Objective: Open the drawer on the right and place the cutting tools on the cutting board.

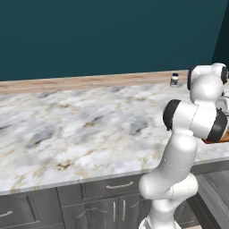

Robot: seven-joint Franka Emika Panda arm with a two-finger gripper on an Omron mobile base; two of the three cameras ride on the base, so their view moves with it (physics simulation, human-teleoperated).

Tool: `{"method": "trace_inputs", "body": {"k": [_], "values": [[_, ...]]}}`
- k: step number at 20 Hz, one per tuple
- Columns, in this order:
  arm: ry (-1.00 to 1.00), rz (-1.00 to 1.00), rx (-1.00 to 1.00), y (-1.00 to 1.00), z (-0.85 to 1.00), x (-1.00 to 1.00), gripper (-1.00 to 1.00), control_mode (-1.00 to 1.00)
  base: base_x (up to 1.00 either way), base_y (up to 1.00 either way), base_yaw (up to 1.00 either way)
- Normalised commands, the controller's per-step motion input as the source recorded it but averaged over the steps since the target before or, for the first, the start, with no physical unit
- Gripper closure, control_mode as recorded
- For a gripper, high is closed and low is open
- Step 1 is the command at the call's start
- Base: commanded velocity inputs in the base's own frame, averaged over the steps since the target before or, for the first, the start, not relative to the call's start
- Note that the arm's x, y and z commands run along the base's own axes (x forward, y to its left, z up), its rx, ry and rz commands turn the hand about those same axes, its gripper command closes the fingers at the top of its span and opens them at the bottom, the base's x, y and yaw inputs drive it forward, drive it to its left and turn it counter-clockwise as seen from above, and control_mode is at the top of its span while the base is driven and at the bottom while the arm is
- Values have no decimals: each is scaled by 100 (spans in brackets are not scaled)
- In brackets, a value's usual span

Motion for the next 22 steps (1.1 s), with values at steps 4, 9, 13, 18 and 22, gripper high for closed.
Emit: {"method": "trace_inputs", "body": {"k": [4, 9, 13, 18, 22], "values": [[-36, -2, 0, -14, -37, 0, 100, -100, 0, 0, 0], [-43, 0, -1, -2, -32, 7, 100, -100, 0, 0, 0], [-30, -2, -8, -1, -20, 34, 100, -100, 0, 0, 0], [-11, -9, -18, -9, 0, 50, 100, -100, 0, 0, 0], [0, -13, -22, -30, 0, 53, 100, -100, 0, 0, 0]]}}
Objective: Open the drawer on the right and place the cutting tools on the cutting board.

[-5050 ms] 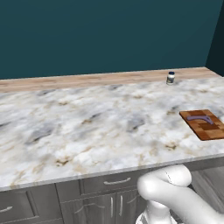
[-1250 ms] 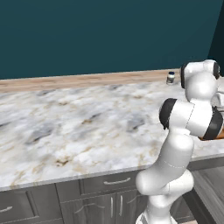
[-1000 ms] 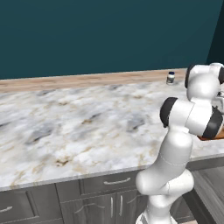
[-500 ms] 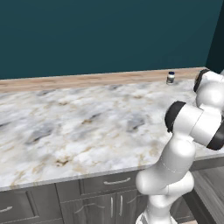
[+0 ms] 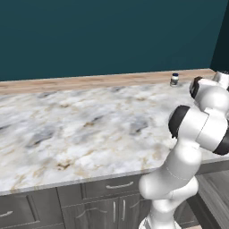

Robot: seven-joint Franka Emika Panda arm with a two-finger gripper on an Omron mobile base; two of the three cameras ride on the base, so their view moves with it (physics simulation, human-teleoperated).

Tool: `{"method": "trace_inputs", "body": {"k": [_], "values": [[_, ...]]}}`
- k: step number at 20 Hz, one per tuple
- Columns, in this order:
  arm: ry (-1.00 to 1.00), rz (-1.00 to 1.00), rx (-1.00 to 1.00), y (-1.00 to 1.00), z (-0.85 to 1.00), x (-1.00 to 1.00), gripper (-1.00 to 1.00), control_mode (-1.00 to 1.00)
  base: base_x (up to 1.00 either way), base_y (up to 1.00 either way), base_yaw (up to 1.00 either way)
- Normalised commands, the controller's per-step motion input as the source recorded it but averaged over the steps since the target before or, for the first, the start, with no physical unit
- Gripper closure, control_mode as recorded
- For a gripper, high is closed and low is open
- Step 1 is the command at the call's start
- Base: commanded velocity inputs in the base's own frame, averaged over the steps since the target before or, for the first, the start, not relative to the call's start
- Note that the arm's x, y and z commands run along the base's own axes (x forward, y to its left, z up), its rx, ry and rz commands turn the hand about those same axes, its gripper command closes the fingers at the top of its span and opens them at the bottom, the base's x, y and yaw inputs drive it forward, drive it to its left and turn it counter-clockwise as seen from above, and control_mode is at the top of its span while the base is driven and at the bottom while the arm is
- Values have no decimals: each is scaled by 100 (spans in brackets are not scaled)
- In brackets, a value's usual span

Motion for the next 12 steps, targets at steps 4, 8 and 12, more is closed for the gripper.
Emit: {"method": "trace_inputs", "body": {"k": [4, 8, 12], "values": [[0, -12, -17, -42, -14, 36, 100, -100, 0, 0, 0], [0, -10, -4, -52, -28, 15, 100, -100, 0, 0, 0], [0, -6, 0, -50, -35, 13, 100, -100, 0, 0, 0]]}}
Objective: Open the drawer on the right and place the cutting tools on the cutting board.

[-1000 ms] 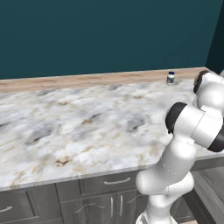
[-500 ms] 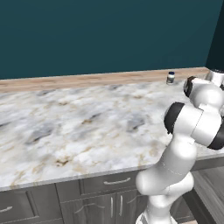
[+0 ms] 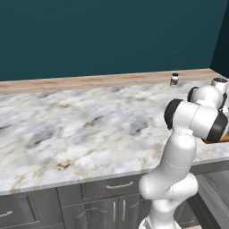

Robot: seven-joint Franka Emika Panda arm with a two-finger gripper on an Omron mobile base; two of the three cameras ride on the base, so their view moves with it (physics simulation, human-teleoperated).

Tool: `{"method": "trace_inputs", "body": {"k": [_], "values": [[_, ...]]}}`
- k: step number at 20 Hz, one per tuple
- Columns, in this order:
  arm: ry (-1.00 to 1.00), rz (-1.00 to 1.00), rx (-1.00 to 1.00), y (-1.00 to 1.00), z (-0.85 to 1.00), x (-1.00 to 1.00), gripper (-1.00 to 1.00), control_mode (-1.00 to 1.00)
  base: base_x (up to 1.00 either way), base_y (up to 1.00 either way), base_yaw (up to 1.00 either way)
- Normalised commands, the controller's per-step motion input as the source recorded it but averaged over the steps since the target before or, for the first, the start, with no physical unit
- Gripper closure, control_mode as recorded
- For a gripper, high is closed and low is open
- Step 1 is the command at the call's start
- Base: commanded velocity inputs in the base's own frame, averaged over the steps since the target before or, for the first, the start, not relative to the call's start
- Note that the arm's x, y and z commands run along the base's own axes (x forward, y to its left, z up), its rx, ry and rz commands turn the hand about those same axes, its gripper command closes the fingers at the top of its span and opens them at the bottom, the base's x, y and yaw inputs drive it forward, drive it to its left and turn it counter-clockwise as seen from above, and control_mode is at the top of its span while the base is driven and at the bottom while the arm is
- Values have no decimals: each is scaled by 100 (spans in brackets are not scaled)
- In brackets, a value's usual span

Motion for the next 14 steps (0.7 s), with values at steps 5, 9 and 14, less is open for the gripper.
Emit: {"method": "trace_inputs", "body": {"k": [5, 9, 14], "values": [[0, -4, 0, -41, -28, 20, 100, -100, 0, 0, 0], [0, 0, 0, -34, -29, 18, 100, -100, 0, 0, 0], [0, 0, 0, -25, -31, 3, 100, -100, 0, 0, 0]]}}
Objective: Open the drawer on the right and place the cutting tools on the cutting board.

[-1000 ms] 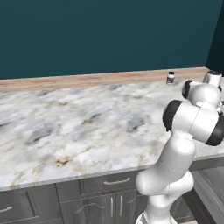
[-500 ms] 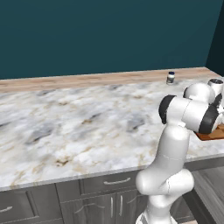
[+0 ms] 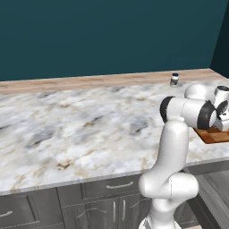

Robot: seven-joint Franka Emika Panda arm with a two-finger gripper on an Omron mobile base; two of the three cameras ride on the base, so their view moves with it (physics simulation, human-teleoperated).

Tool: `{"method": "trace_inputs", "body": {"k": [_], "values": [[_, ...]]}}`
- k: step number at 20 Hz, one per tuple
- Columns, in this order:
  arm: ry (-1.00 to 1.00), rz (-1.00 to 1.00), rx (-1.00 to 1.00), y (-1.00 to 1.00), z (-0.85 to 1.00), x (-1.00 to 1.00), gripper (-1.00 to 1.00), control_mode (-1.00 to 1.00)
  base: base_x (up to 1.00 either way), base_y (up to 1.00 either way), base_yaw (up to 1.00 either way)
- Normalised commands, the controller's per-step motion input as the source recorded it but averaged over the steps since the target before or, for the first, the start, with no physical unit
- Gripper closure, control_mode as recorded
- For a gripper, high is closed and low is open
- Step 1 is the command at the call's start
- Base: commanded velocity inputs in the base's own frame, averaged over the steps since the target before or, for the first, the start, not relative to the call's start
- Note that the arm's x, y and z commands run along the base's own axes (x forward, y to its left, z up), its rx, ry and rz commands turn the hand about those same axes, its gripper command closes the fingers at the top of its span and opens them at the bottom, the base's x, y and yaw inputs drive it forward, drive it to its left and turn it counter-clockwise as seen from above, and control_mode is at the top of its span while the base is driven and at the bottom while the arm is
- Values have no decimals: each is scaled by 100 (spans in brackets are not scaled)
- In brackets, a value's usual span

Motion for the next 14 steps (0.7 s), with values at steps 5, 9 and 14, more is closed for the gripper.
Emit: {"method": "trace_inputs", "body": {"k": [5, 9, 14], "values": [[1, 0, 0, -4, -23, -6, 100, -100, 0, 0, 0], [1, 0, 0, 0, -24, 0, 100, -100, 0, 0, 0], [1, 0, 0, 0, -23, 0, 100, -100, 0, 0, 0]]}}
